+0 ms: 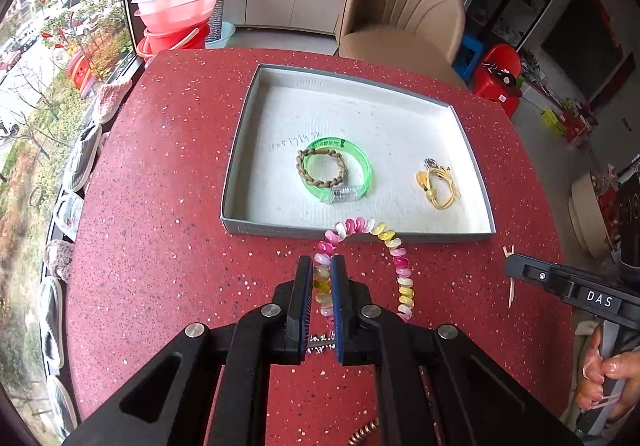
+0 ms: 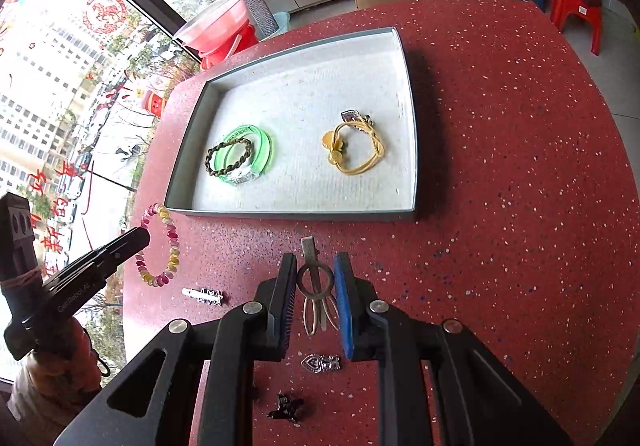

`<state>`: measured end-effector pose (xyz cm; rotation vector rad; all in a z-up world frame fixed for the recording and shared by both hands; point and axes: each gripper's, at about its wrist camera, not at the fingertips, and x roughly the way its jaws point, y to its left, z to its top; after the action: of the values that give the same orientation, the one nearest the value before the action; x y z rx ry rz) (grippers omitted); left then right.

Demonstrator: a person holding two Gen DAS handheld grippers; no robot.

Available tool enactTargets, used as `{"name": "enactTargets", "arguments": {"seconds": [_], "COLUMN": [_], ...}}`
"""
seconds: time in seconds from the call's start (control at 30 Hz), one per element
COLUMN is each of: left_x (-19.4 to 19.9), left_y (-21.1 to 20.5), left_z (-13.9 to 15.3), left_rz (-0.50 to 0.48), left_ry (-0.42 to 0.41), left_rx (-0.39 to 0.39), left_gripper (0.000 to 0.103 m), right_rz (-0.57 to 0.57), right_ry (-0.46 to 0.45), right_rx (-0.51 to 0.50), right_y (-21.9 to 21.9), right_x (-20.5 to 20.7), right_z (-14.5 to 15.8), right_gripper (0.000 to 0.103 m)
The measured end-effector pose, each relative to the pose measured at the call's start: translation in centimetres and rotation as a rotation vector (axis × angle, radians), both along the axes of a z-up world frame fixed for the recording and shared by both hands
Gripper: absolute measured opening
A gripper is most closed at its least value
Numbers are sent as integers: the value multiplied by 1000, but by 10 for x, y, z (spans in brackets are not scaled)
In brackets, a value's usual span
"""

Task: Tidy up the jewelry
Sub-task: 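Carry beaded bracelet and white clip into the grey tray and open both grippers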

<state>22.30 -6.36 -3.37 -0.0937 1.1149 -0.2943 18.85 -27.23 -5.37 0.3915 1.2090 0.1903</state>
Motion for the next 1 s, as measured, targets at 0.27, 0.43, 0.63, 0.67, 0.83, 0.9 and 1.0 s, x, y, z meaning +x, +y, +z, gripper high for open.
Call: {"name": "enactTargets", "arguments": {"seconds": [0.27,0.43,0.63,0.67,0.83,0.9,1.0], "left_x": [45,69,100,105,132,142,155], "left_y": [-2,-9,-20,-21,-32,-36,-41], "left_z": [-4,-7,-13,-15,-26,-31,-40], "left_rz": [19,28,47,50,69,76,78], "left_ry": [-24,-34,-33,-32,-23,-15,-6], "left_rx": [38,51,64,66,92,105,128], "left_gripper": [27,27,27,27,27,27,27], "right_rz": [12,1,-1,0,1,0,-5], "right_ry": [-14,-5,-5,-5,0,3,12], "right_rx": [5,16,5,2,-12,-21,-31], "right_y": [-1,-5,-6,-6,-8,-8,-12], "right_x": [35,57,92,97,125,134,147], "right_z": [-1,-7,-16,-17,-27,-32,-39], "right_gripper": [21,21,21,21,21,21,21]}}
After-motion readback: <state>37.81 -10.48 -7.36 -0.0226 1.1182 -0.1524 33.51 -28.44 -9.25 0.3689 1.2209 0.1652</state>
